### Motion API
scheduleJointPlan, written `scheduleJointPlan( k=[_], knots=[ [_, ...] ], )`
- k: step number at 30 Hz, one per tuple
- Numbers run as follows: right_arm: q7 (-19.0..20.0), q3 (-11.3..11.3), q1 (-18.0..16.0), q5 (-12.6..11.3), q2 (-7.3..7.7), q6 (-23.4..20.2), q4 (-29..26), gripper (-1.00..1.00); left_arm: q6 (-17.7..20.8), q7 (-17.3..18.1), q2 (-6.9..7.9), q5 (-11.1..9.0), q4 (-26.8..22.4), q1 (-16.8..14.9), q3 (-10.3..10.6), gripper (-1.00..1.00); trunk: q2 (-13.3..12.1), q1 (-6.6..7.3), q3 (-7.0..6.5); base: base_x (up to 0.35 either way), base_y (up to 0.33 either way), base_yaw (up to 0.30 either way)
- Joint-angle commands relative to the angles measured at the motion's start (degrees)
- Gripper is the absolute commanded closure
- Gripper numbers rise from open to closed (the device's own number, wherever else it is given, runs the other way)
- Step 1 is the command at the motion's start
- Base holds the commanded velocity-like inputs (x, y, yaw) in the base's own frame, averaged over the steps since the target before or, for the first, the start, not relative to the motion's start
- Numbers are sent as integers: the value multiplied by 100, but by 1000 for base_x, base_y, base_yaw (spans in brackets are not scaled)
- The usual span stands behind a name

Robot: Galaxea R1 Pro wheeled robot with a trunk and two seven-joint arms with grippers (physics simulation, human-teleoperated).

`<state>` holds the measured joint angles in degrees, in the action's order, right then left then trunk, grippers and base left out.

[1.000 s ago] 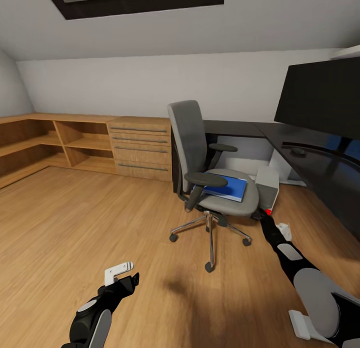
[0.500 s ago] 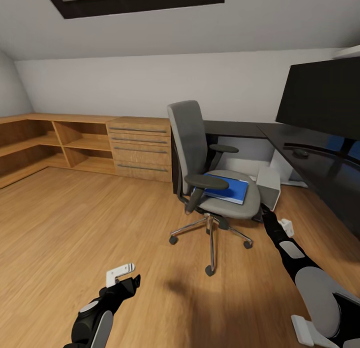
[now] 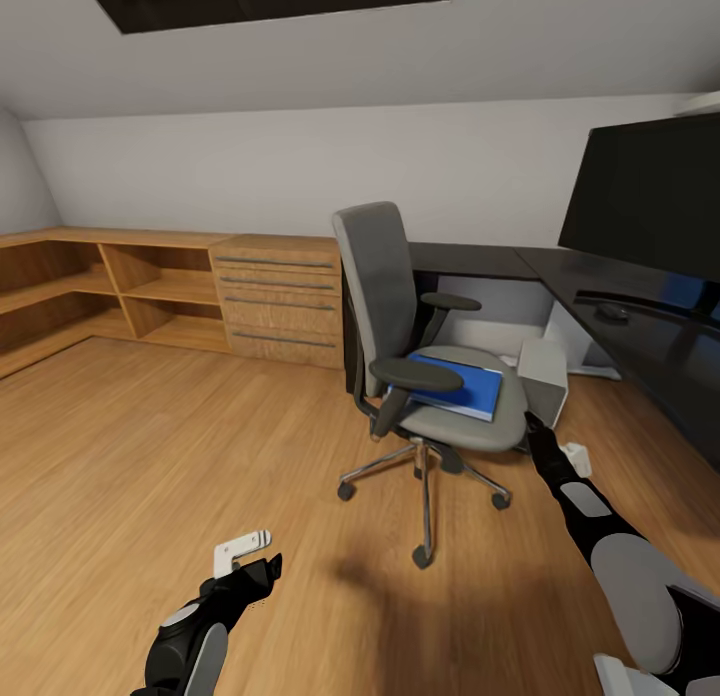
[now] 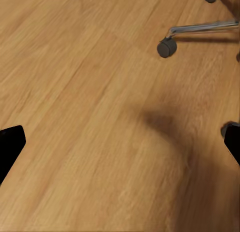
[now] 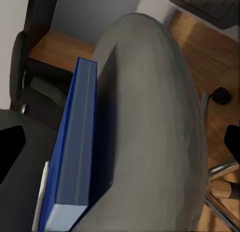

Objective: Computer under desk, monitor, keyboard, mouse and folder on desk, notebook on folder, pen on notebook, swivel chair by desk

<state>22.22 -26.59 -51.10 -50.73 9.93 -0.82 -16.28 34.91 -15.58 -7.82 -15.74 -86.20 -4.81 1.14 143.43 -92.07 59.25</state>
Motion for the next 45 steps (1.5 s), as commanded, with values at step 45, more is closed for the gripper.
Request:
scheduleJointPlan(
  k=[45],
  knots=[
    [-640,-49,-5,-60,10,-29,13,-100,16,-59,9,-60,15,-3,114,-100,2,-1,5,169,8,0]
  ],
)
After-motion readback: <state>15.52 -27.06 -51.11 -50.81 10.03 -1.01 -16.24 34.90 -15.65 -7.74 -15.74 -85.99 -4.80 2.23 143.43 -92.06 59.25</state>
